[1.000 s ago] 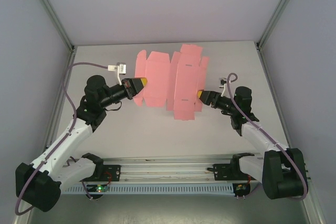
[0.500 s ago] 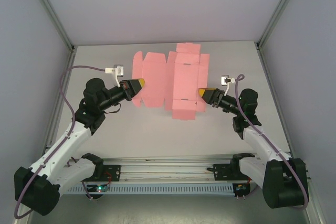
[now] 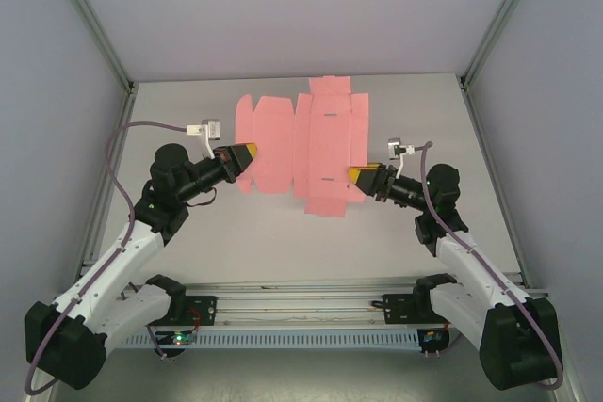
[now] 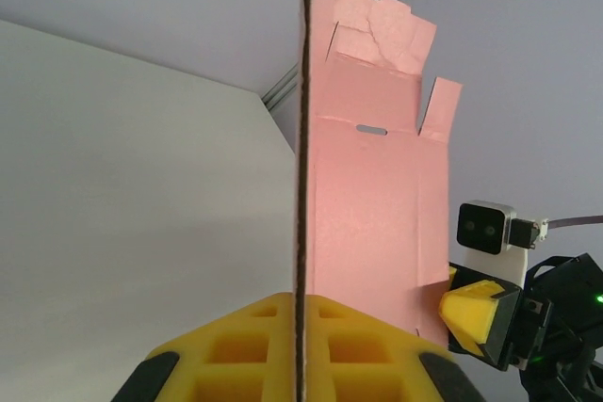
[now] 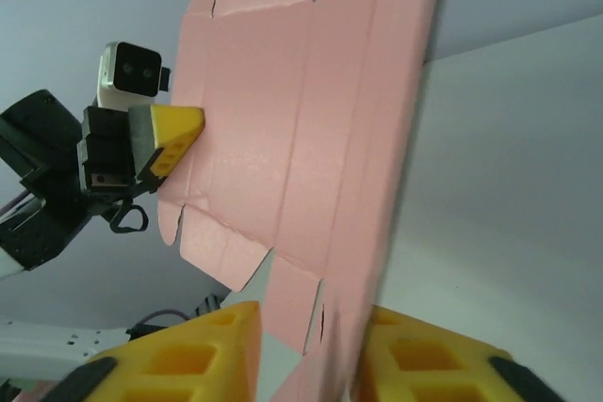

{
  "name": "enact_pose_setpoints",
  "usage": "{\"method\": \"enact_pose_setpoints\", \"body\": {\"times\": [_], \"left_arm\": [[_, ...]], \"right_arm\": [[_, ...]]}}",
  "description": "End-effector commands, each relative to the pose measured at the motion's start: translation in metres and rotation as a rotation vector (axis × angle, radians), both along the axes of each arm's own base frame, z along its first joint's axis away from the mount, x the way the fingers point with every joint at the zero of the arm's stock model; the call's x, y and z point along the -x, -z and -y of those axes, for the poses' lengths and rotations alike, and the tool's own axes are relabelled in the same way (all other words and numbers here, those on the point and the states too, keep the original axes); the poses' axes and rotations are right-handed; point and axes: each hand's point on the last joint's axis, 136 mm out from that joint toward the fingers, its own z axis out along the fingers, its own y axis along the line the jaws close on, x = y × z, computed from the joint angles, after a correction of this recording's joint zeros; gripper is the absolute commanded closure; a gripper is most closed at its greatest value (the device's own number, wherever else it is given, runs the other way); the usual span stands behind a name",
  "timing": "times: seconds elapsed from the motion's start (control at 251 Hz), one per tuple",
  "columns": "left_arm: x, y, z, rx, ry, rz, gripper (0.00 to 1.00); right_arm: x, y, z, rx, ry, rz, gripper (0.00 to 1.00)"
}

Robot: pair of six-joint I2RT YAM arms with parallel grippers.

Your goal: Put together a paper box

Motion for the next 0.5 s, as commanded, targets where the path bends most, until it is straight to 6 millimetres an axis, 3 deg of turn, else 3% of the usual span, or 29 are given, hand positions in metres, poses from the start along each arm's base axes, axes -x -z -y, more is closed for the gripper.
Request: {"method": "enact_pose_setpoints", "body": {"times": [0.0, 0.283, 0.495], "left_arm": [[0.004, -0.007, 0.001, 0.000, -0.002, 0.039, 1.00], [0.011, 0.005, -0.014, -0.051, -0.069, 0.038, 1.00], [0.013, 0.010, -0.015, -0.050, -0.074, 0.028, 1.00]], "right_arm": [[-0.007, -0.013, 0.000, 0.038, 0.045, 0.046, 0.77], [-0.013, -0.006, 0.007, 0.101, 0.117, 0.022, 0.80], [-0.009, -0.012, -0.001, 0.107, 0.079, 0.050, 0.97]]}}
